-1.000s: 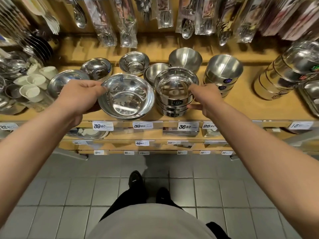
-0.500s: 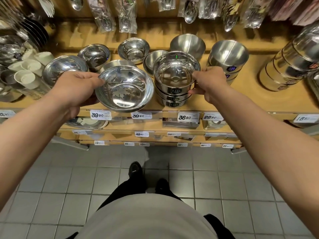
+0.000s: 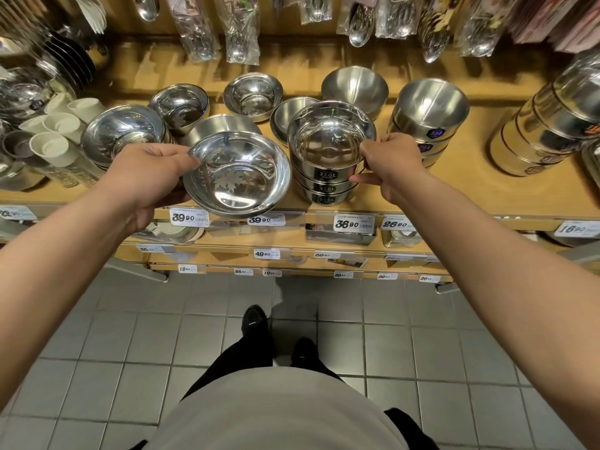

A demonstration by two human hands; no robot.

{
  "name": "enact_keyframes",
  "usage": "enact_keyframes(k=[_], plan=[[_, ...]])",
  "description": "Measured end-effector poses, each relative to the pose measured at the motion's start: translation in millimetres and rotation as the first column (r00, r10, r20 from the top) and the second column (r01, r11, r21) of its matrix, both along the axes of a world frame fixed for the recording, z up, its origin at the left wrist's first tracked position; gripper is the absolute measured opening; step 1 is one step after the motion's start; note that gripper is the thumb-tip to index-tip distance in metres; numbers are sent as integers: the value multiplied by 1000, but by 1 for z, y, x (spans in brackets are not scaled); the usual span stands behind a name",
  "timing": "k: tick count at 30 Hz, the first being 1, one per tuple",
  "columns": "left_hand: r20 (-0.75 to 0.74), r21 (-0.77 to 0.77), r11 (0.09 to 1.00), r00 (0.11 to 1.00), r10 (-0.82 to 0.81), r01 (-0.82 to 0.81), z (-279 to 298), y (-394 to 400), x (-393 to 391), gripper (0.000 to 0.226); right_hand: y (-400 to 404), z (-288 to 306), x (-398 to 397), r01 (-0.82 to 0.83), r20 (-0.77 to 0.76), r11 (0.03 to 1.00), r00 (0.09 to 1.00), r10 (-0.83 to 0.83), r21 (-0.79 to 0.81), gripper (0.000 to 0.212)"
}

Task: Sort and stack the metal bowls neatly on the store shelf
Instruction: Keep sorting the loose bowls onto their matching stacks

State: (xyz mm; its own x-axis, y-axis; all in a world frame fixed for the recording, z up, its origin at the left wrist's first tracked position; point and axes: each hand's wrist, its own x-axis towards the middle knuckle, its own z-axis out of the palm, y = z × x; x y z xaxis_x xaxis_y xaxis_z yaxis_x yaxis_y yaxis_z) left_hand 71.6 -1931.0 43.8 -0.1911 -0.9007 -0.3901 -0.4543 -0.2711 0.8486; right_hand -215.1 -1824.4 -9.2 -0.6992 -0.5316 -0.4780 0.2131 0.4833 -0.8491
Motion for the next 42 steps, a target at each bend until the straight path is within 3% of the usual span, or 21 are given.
enact_keyframes(k=[6, 11, 15, 18, 22, 24, 26, 29, 31, 35, 39, 42], plan=[[0, 5, 1000, 1000, 7, -7, 2, 2, 2, 14, 3, 4, 1, -41, -15, 999, 999, 41, 12, 6], [-16, 8, 1000, 1000, 15, -15, 8, 3, 9, 14, 7, 21, 2, -4, -195, 997, 981, 18, 71, 18], [-54, 5, 999, 998, 44, -43, 21, 1, 17, 16, 4, 49, 17, -49, -311, 993, 950, 13, -106, 27], [-73, 10, 999, 996, 45, -45, 34, -4, 24, 15, -7, 71, 45, -245, -155, 955, 963, 220, -165, 17], [-100, 7, 997, 992, 72, -71, 47, -16, 35, 21, -31, 89, 90, -496, 61, 856, 859, 508, -147, 6], [-96, 16, 997, 992, 80, -78, 50, -24, 43, 18, -46, 91, 105, -555, 87, 821, 819, 568, -136, 18], [-105, 40, 996, 991, 82, -78, 50, -33, 52, 12, -61, 90, 117, -577, 93, 808, 804, 587, -115, 24], [-119, 68, 996, 991, 63, -55, 48, -49, 66, 12, -80, 88, 134, -618, 62, 781, 779, 624, -92, 8], [-136, 93, 994, 989, 65, -53, 46, -63, 76, 10, -94, 87, 146, -621, 67, 773, 772, 632, -128, 10], [-150, 83, 996, 988, 46, -34, 49, -100, 100, 12, -123, 93, 169, -539, 153, 807, 800, 580, -242, 18], [-150, 53, 998, 989, -9, 17, 54, -138, 125, 9, -160, 96, 193, -504, 105, 849, 846, 522, -160, 10], [-119, 23, 1000, 993, -8, 11, 50, -166, 136, 4, -184, 90, 215, -418, 152, 895, 885, 440, -153, 10]])
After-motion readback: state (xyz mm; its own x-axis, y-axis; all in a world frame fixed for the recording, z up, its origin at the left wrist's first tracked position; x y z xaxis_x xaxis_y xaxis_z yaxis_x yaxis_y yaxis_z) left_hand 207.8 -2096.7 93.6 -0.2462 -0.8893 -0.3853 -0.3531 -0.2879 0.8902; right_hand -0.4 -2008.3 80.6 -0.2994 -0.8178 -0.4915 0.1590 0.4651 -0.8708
